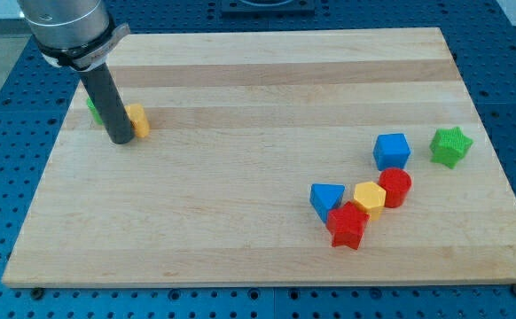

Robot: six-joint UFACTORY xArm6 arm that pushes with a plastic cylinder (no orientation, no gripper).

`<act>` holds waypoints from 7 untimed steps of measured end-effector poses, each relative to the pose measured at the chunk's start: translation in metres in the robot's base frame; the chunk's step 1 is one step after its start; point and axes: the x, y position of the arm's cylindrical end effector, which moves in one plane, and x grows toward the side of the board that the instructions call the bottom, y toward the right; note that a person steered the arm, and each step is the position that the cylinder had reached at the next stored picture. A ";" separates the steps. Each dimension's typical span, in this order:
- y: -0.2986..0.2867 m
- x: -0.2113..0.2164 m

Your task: Slide the yellow heart closer to the green circle

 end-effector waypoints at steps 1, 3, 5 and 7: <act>0.046 0.023; 0.089 0.006; 0.063 -0.005; 0.002 -0.015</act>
